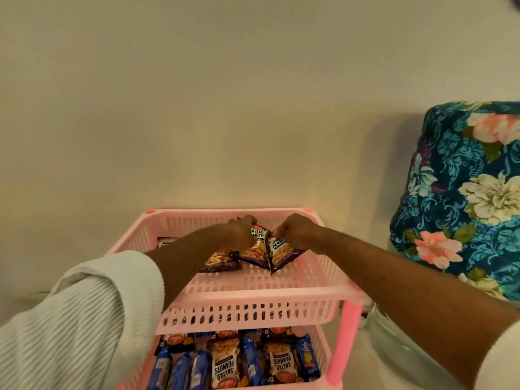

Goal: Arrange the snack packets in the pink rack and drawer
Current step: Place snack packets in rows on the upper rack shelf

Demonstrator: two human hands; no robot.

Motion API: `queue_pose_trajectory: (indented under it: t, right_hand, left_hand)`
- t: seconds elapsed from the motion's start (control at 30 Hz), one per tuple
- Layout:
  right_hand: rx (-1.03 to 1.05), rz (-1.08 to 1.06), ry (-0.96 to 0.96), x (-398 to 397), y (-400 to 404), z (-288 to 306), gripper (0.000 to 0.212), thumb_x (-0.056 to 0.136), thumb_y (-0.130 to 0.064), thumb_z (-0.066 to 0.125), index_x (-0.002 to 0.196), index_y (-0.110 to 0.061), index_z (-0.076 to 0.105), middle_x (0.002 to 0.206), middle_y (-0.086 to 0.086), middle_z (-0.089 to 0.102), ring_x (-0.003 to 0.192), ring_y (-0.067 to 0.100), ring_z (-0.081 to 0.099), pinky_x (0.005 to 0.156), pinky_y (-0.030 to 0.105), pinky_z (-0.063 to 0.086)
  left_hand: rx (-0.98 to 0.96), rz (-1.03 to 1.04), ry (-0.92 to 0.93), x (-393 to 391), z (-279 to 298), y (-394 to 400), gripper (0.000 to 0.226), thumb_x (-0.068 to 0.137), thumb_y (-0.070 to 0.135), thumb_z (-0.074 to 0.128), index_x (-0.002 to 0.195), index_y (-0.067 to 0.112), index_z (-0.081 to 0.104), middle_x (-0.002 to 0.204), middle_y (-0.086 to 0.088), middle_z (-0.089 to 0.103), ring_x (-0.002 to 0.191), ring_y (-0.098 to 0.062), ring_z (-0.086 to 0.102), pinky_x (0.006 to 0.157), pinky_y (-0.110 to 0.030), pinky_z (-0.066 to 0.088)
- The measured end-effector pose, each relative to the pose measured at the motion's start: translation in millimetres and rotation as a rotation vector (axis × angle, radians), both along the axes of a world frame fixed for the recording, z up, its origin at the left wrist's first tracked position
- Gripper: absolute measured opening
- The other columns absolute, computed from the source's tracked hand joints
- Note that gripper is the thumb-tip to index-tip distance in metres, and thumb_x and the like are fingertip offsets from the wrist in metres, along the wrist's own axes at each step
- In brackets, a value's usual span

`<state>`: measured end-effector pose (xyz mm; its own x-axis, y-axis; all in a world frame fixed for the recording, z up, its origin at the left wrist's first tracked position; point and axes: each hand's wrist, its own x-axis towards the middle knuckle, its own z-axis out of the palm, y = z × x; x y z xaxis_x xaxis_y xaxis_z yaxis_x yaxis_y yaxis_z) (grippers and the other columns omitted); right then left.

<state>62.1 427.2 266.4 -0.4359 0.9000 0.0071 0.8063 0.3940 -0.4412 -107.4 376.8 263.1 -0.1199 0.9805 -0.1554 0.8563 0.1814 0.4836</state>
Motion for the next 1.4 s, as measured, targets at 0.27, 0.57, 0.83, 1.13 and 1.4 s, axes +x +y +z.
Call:
queue_pose_trajectory:
  t: [0.27, 0.57, 0.83, 1.13, 1.4]
  right_hand:
    - [0.469, 0.224, -0.505, 4.6, -6.9, -3.0, 0.04, 0.084, -0.012, 0.066, 0.123, -0.018, 0.069, 0.123, 0.014, 0.056, 0.104, 0.032, 0.061, 0.086, 0.044, 0.057]
    - [0.038, 0.324, -0.794, 12.4, -1.9, -22.4, 0.059, 0.102, -0.023, 0.044, 0.154, -0.004, 0.024, 0.154, 0.018, 0.036, 0.134, 0.033, 0.047, 0.109, 0.041, 0.043]
    - [-0.028, 0.303, -0.818, 9.5, -6.2, -19.0, 0.044, 0.103, -0.023, 0.044, 0.144, -0.006, 0.043, 0.133, 0.013, 0.058, 0.109, 0.027, 0.059, 0.078, 0.034, 0.042]
    - [0.025, 0.34, -0.663, 11.9, -11.0, -15.5, 0.034, 0.101, -0.025, 0.049, 0.133, -0.016, 0.054, 0.123, 0.009, 0.065, 0.108, 0.027, 0.064, 0.098, 0.042, 0.053]
    - [0.162, 0.293, -0.499, 26.0, -34.4, 9.9, 0.031, 0.098, -0.013, 0.052, 0.128, -0.007, 0.059, 0.128, 0.012, 0.065, 0.117, 0.03, 0.061, 0.098, 0.036, 0.05]
  left_hand:
    - [0.086, -0.228, 0.612, -4.5, -4.2, -3.1, 0.064, 0.097, 0.037, 0.053, 0.154, 0.029, 0.025, 0.164, -0.009, -0.002, 0.15, -0.039, 0.005, 0.12, -0.055, 0.02]
    - [-0.165, -0.322, 0.582, -7.5, -15.0, -10.8, 0.063, 0.105, 0.043, 0.023, 0.154, 0.034, -0.016, 0.165, -0.012, 0.003, 0.151, -0.033, 0.013, 0.123, -0.049, 0.013]
    - [-0.154, -0.347, 0.634, -12.1, -20.6, -10.2, 0.061, 0.104, 0.049, 0.02, 0.153, 0.038, -0.014, 0.165, -0.01, -0.007, 0.153, -0.032, 0.001, 0.12, -0.056, 0.0]
    - [-0.039, -0.318, 0.554, -14.7, -27.3, -13.8, 0.062, 0.1, 0.058, 0.022, 0.152, 0.047, -0.009, 0.166, -0.004, -0.007, 0.151, -0.037, -0.004, 0.119, -0.061, 0.001]
    - [0.061, -0.264, 0.463, -6.9, 0.4, -38.6, 0.059, 0.103, 0.05, 0.025, 0.156, 0.027, 0.013, 0.166, -0.007, 0.005, 0.152, -0.031, 0.005, 0.122, -0.054, 0.006]
